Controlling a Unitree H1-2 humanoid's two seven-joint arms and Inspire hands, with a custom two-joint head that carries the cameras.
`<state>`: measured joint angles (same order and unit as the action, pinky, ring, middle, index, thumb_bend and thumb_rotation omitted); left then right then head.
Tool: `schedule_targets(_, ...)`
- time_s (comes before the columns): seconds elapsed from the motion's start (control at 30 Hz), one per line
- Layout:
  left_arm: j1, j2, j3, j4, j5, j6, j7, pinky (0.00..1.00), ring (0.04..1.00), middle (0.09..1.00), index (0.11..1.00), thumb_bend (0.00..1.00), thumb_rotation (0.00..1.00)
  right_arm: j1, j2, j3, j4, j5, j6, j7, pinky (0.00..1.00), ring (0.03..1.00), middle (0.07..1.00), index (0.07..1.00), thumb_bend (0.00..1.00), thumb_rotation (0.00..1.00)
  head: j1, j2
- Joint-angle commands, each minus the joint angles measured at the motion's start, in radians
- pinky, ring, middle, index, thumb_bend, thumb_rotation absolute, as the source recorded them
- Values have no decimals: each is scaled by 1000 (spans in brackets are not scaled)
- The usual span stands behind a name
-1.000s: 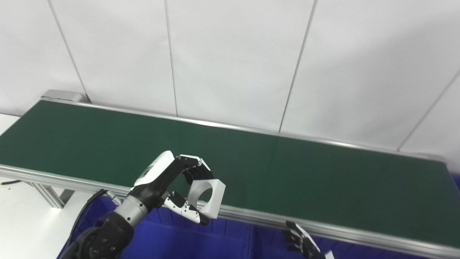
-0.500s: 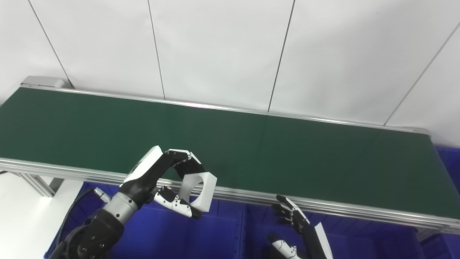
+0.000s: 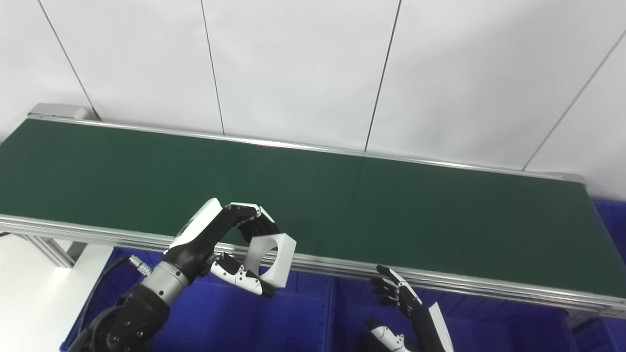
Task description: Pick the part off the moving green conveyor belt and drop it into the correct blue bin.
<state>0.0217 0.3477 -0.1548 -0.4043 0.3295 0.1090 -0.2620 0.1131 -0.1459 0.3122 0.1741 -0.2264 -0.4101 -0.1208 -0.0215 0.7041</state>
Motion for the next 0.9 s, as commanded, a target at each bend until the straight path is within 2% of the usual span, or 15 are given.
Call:
schedule_targets(0.0,-11,6,6,-21,-10,-38,2,483,485,514,453,500,0,-3,6,-6,-28,0,-59,5,680,756,790,868,616,594,1,0)
schedule_targets(0.87,-11,6,6,-21,-10,-38,2,483,485,514,453,500,0,-3,9,-10,-28,-1,-59,10,680,756,790,868,616,594,1,0)
